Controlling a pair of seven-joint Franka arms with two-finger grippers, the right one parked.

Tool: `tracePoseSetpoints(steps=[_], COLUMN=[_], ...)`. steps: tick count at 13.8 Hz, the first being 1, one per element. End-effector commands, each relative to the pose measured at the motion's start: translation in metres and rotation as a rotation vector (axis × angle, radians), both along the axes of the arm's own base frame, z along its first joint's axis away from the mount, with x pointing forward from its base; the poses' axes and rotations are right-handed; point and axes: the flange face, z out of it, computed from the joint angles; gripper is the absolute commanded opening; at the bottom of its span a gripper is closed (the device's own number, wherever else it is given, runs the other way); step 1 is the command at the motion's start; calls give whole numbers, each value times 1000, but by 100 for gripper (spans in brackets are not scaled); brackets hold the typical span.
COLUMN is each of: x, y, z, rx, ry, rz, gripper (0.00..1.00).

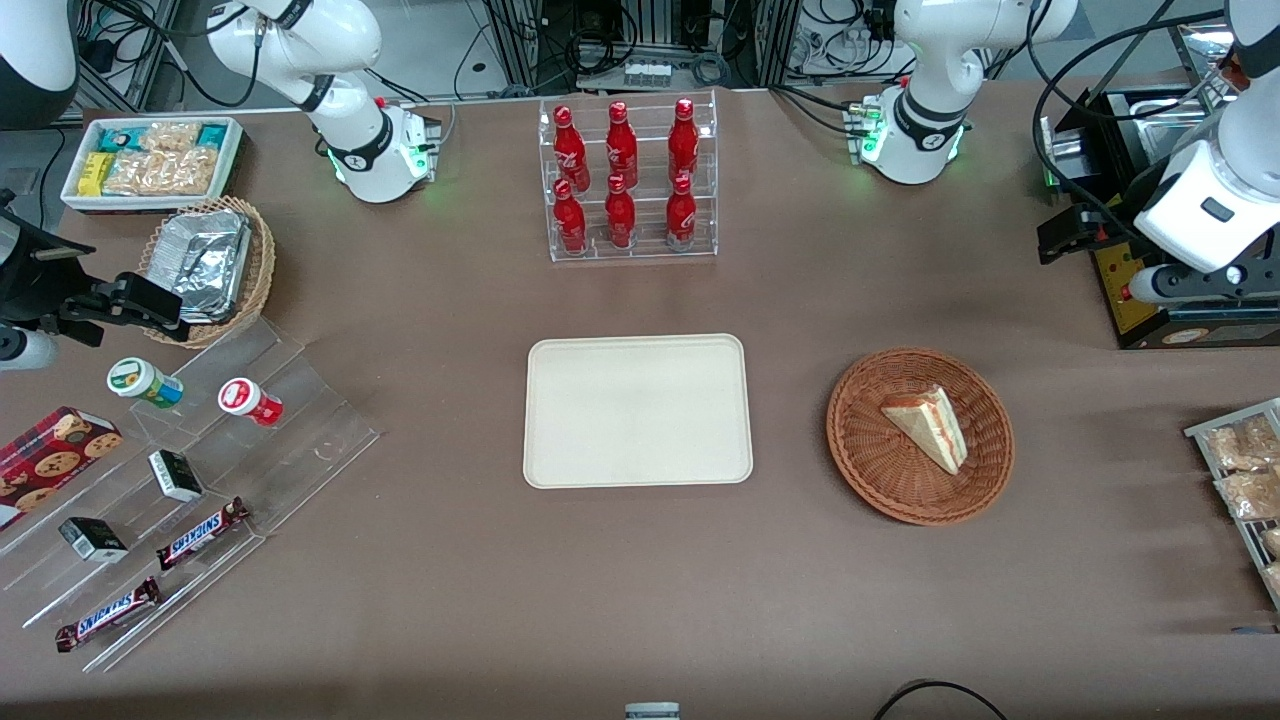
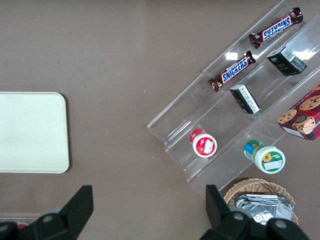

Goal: Place sandwich from basket to tray
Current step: 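Move the left gripper over the wicker basket above the wrapped sandwich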

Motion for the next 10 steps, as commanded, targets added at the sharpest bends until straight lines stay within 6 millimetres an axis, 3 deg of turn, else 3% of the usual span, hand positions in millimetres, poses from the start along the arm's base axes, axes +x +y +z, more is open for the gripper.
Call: tracePoseSetpoints(steps=[1,6,10], x=[-7,1,12], y=[-1,-1,10], z=[6,-4,-46], rx=[-2,-8,1], ry=[-2,-11,11], rz=[2,3,24], gripper=[100,100,100])
